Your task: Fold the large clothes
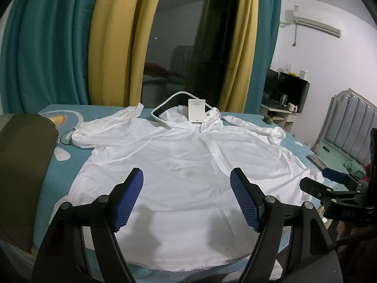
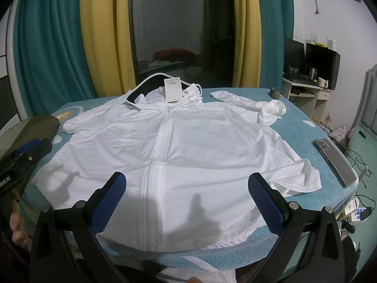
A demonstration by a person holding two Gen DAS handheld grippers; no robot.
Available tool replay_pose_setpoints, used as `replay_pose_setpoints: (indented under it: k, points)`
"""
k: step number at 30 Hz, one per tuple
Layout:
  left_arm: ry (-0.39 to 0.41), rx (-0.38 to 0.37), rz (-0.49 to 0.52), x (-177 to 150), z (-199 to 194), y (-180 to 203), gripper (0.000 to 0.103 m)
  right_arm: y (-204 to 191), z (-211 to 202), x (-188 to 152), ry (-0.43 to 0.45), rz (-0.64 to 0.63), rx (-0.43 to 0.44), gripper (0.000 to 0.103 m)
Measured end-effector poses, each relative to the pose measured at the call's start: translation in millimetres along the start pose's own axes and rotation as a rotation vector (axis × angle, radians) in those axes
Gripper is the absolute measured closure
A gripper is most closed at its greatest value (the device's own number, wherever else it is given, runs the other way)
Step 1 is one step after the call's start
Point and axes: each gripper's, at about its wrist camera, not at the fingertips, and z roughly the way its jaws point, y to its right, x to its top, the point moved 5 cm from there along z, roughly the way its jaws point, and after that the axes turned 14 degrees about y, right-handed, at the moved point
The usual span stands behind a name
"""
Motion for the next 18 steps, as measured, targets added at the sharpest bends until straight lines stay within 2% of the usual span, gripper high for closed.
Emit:
replay_pose_setpoints:
  k: [18]
  points:
    - [0.001, -0.003, -0.010, -1.4, -3.2, 1.1, 0.024, -0.7, -0.9, -0.2, 0.000, -0.003, -0.001, 0.001]
